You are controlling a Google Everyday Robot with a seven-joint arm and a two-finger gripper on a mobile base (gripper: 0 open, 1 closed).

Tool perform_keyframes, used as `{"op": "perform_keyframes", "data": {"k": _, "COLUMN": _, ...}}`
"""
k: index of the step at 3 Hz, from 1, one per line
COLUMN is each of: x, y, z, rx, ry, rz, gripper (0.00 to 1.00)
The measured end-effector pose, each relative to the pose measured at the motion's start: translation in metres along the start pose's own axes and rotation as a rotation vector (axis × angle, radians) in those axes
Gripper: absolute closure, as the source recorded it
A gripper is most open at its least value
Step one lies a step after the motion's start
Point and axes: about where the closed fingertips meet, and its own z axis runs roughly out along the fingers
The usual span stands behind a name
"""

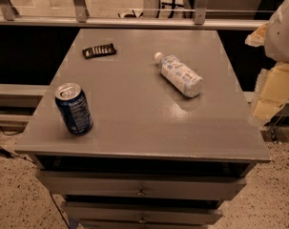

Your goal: Place blue plastic bottle upright

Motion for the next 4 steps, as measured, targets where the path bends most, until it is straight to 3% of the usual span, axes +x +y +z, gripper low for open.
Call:
{"op": "perform_keyframes", "data": {"k": 1, "x": 0.000, "y": 0.000, "z": 0.000, "rx": 0.000, "ry": 0.000, "rz": 0.000, "gripper": 0.00}}
{"op": "perform_keyframes", "data": {"k": 2, "x": -0.021, "y": -0.011, "z": 0.010, "rx": 0.014, "ry": -0.021, "rz": 0.012, "gripper": 0.00}}
{"op": "perform_keyframes", "data": {"k": 3, "x": -0.056, "y": -0.038, "z": 0.037, "rx": 0.015, "ry": -0.056, "rz": 0.038, "gripper": 0.00}}
{"op": "perform_keyframes", "data": {"k": 4, "x": -0.097, "y": -0.063, "z": 0.082, "rx": -0.018, "ry": -0.091, "rz": 0.104, "gripper": 0.00}}
